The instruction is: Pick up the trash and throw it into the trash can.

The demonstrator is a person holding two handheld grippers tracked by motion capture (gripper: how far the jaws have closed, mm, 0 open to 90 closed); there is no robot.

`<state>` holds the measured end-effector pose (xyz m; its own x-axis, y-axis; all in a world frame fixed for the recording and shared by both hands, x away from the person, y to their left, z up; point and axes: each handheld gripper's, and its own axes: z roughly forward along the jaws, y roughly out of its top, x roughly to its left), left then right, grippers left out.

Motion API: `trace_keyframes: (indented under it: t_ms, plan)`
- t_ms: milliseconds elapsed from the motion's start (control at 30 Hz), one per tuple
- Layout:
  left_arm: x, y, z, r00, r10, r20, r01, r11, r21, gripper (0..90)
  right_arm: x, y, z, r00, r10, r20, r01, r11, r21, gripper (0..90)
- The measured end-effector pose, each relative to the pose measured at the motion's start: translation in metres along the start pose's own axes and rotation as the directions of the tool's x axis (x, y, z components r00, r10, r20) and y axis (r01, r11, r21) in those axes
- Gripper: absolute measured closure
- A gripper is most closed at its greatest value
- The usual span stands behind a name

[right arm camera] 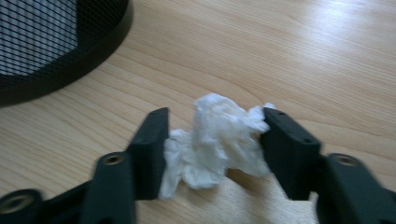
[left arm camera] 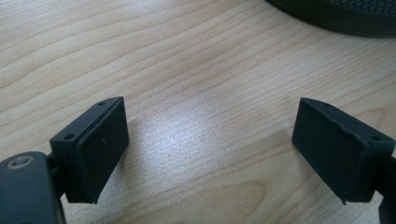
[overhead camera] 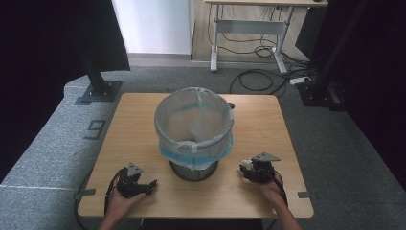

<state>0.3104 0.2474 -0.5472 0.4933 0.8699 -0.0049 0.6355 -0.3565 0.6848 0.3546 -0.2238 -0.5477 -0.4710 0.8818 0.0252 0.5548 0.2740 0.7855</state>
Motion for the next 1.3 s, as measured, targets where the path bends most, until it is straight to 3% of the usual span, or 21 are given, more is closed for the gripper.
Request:
trace_keyframes:
  t_ms: [267,433,667,767,933,1100,1300]
  plan:
    - [0.000,0.000,0.000,1.0000,0.001,0.001,-0.001,1.0000,0.000,10.8,0.000,0.000,-0.001,0.9994,-0.034,-0.004,0.034,0.999,0.029,69.7]
    - [0.000,0.000,0.000,1.0000,0.001,0.001,-0.001,1.0000,0.000,10.8,-0.001,0.003,-0.003,0.9992,-0.038,-0.013,0.039,0.999,0.035,75.6]
    - [0.000,0.000,0.000,1.0000,0.004,0.003,-0.004,1.0000,0.000,10.7,-0.006,0.005,-0.009,0.9992,-0.018,-0.037,0.019,1.000,0.012,78.1]
    - [0.000,0.000,0.000,1.0000,0.004,0.004,-0.004,1.0000,0.000,10.7,-0.006,0.008,-0.016,0.9987,0.000,-0.051,-0.001,1.000,-0.022,78.3]
    - [0.000,0.000,0.000,1.0000,0.004,0.003,-0.004,1.0000,0.000,10.7,-0.004,0.014,-0.028,0.9963,0.023,-0.083,-0.030,0.996,-0.083,78.4]
    - [0.000,0.000,0.000,1.0000,0.005,0.005,-0.005,1.0000,0.001,10.7,0.002,0.018,-0.037,0.9947,0.020,-0.100,-0.031,0.993,-0.111,78.4]
    - [0.000,0.000,0.000,1.0000,0.007,0.006,-0.007,1.0000,0.001,10.7,-0.001,0.022,-0.046,0.9936,0.035,-0.107,-0.050,0.988,-0.143,78.5]
